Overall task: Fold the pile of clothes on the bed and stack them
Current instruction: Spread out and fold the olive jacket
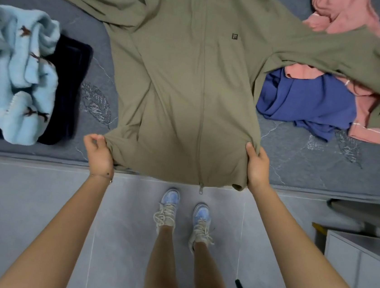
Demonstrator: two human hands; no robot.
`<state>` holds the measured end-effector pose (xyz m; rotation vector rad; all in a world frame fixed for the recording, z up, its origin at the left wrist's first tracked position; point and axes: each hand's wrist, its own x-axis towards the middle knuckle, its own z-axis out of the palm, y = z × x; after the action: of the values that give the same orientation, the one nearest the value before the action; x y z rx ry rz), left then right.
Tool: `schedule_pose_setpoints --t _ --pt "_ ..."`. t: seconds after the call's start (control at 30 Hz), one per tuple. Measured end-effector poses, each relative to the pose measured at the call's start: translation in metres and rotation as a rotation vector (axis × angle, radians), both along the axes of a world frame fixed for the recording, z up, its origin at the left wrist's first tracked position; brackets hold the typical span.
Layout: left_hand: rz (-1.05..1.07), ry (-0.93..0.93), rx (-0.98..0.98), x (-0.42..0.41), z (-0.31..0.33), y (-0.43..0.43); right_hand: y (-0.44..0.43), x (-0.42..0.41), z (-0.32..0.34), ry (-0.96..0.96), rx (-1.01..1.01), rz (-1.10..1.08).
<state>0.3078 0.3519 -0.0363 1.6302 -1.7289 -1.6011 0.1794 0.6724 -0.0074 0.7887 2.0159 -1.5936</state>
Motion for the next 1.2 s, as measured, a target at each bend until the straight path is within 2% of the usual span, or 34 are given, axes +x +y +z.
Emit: schedule_pose_setpoints --t 0.1,0.2,0.3,0.37,0.47,0.6,0.7,0.8,0.9,1.03,1.2 --pt "-0.044 -0.065 0.001 0.009 -0.001 0.003 0.006 -0.003 -0.002 -0.068 -0.051 -0.061" --pt "-0.238 -0.178 0.069 0.018 -0.008 0.008 0.011 0.002 -0.008 -0.141 0.098 0.046" --pt "-0.46 -0.353 -0.019 0.028 -0.02 0.012 0.017 0.011 -0.019 -0.201 0.294 0.212" --pt "-0.408 -0.313 -0.046 0.033 -0.022 0.017 0.019 0.015 -0.025 -0.179 0.37 0.256" --pt "-0.209 -0.191 -0.043 0.038 -0.017 0.022 0.019 0.021 -0.024 -0.083 0.453 0.287" --pt "-0.085 -0.141 -0.063 0.048 -0.018 0.021 0.018 0.024 -0.013 0.048 0.535 0.319" --pt "-0.056 -0.168 -0.077 0.05 -0.019 0.019 0.015 0.028 -0.006 0.07 0.588 0.333" --pt "-0.089 -0.298 -0.109 0.05 -0.022 0.016 0.014 0.032 -0.007 0.051 0.622 0.382" --pt "-0.329 -0.467 -0.216 0.052 -0.026 0.016 0.015 0.034 -0.012 0.015 0.612 0.443" --pt "-0.64 -0.539 -0.543 0.037 -0.021 0.038 0.014 0.038 -0.014 -0.004 0.772 0.572" --pt "-0.974 -0.495 -0.567 -0.013 -0.006 0.068 0.002 0.022 -0.004 0.079 0.78 0.698"
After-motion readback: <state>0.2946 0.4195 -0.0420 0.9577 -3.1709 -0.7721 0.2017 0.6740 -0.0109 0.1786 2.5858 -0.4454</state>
